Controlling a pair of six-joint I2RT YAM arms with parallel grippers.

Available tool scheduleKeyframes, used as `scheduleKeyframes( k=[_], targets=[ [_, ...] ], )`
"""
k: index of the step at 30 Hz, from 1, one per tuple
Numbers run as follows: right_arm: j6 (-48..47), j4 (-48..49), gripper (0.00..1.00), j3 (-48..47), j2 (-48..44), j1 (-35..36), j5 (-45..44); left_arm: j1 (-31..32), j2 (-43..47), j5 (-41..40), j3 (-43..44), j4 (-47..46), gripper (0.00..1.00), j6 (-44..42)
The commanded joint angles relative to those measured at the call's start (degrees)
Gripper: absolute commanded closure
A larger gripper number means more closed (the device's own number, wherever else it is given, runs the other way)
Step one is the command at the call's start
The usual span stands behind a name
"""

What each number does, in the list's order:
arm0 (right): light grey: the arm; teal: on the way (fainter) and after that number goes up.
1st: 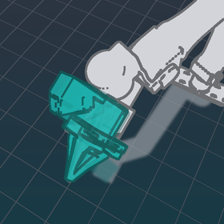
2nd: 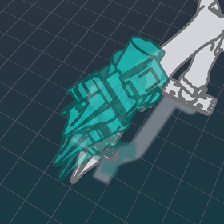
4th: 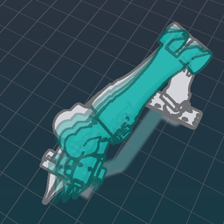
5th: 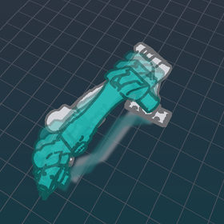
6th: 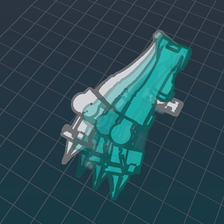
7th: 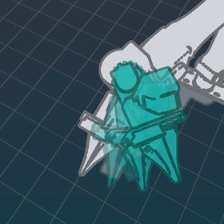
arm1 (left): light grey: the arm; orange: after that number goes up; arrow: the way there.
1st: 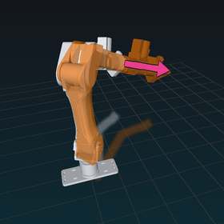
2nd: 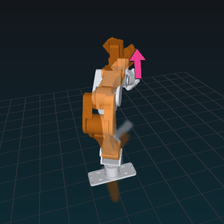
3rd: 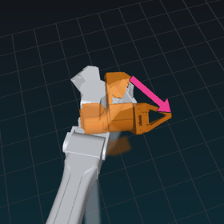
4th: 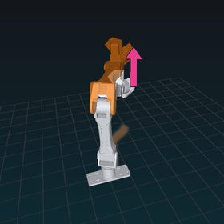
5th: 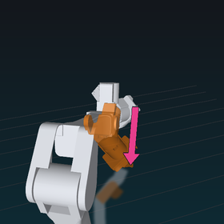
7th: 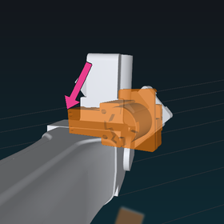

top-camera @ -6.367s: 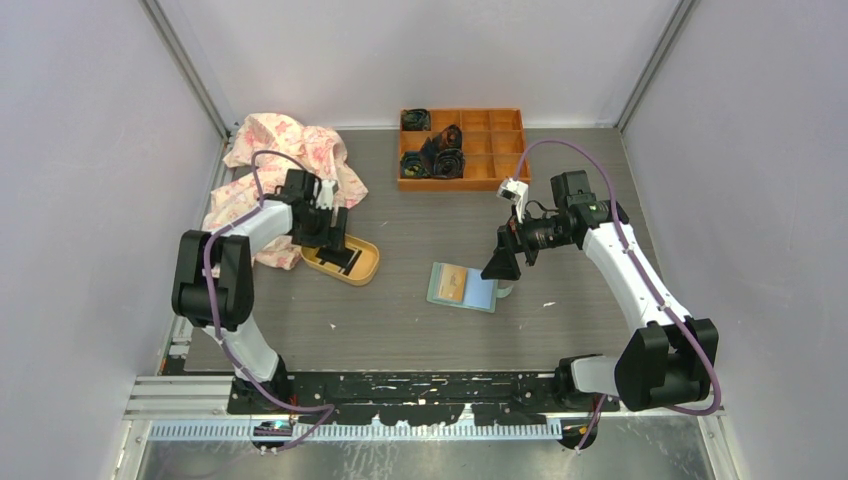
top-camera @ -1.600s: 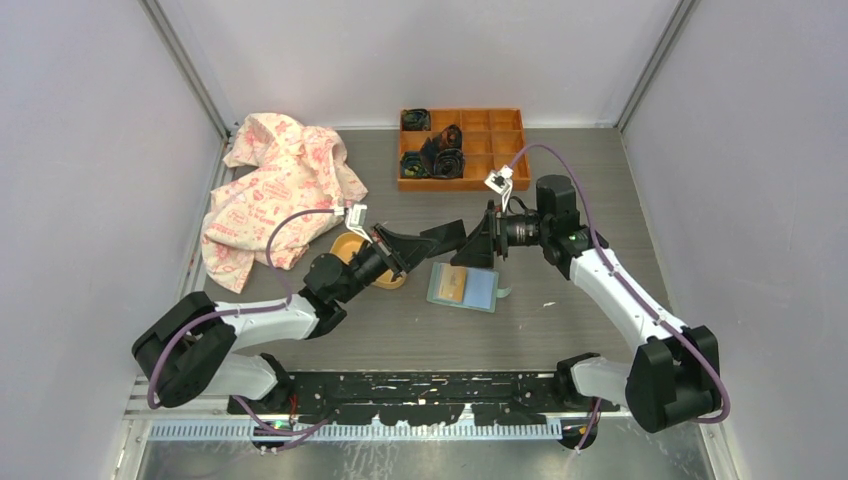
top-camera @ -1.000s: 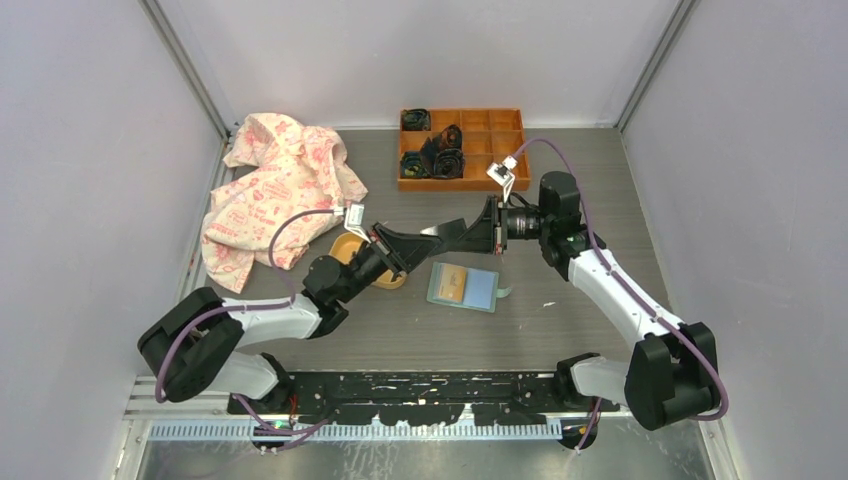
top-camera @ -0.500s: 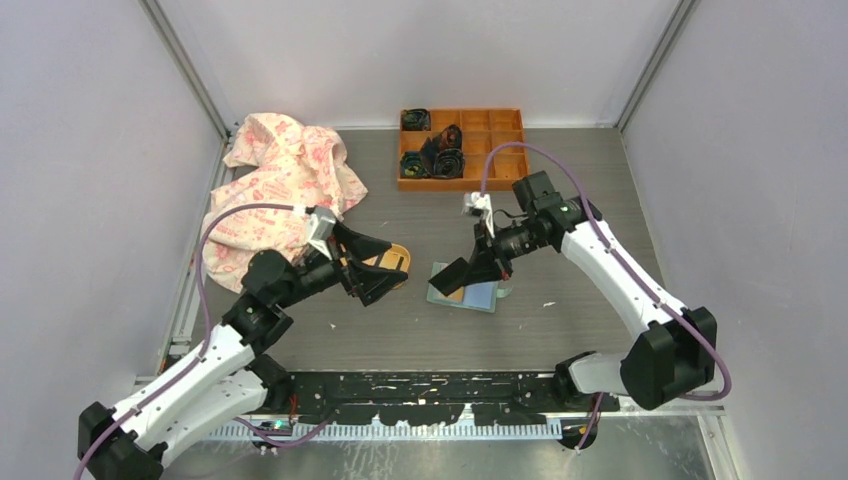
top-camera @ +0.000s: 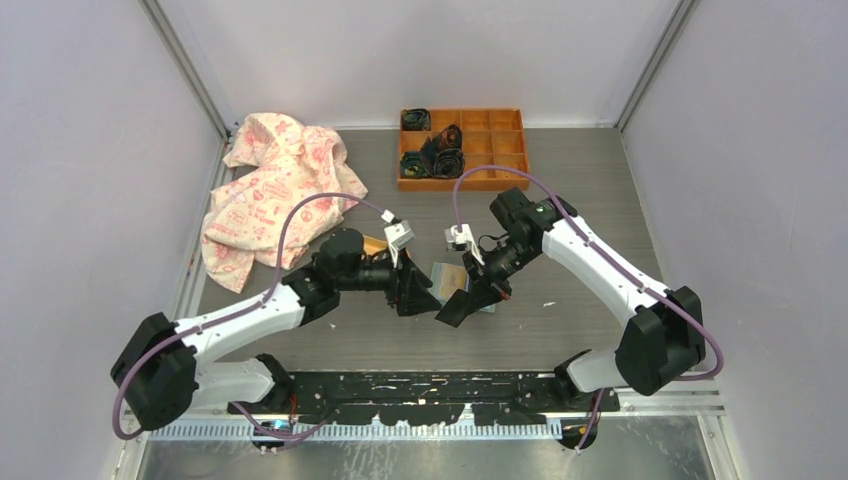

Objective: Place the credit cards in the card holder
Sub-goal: Pick up the credit card from the storage box.

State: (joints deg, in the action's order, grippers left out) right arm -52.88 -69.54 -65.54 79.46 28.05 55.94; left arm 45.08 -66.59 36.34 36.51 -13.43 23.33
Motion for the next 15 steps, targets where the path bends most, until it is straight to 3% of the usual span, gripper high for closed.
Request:
scheduleKeyframes(
  k=[1,7,9,12,14,15],
  targets=[
    [-2.0,-1.1,0.99,-2.7,0.2,0.6,-0.2,1.1,-4.0,4.4,3.4,-10.7,0.31,0.2],
    [-1.6,-1.0,0.99,-2.8,0.3,0.6,-0.1,3.9,-8.4,5.2,3.8,-14.9,0.34,1.2],
    [-1.5,-1.0,0.99,-2.8,0.4,0.7,0.1,4.4,-9.6,5.1,4.2,-14.7,0.42,1.3],
    [-1.4,-1.0,0.99,-2.8,0.3,0.7,0.0,4.7,-11.6,5.7,5.4,-14.1,0.6,1.8],
    [-1.1,-0.8,0.99,-2.8,0.4,0.6,0.0,4.7,-12.2,6.2,5.9,-14.5,0.9,2.3],
    [-0.8,-0.5,0.99,-2.8,0.5,0.7,-0.1,4.7,-12.3,6.2,6.1,-14.6,0.99,2.9]
  ],
)
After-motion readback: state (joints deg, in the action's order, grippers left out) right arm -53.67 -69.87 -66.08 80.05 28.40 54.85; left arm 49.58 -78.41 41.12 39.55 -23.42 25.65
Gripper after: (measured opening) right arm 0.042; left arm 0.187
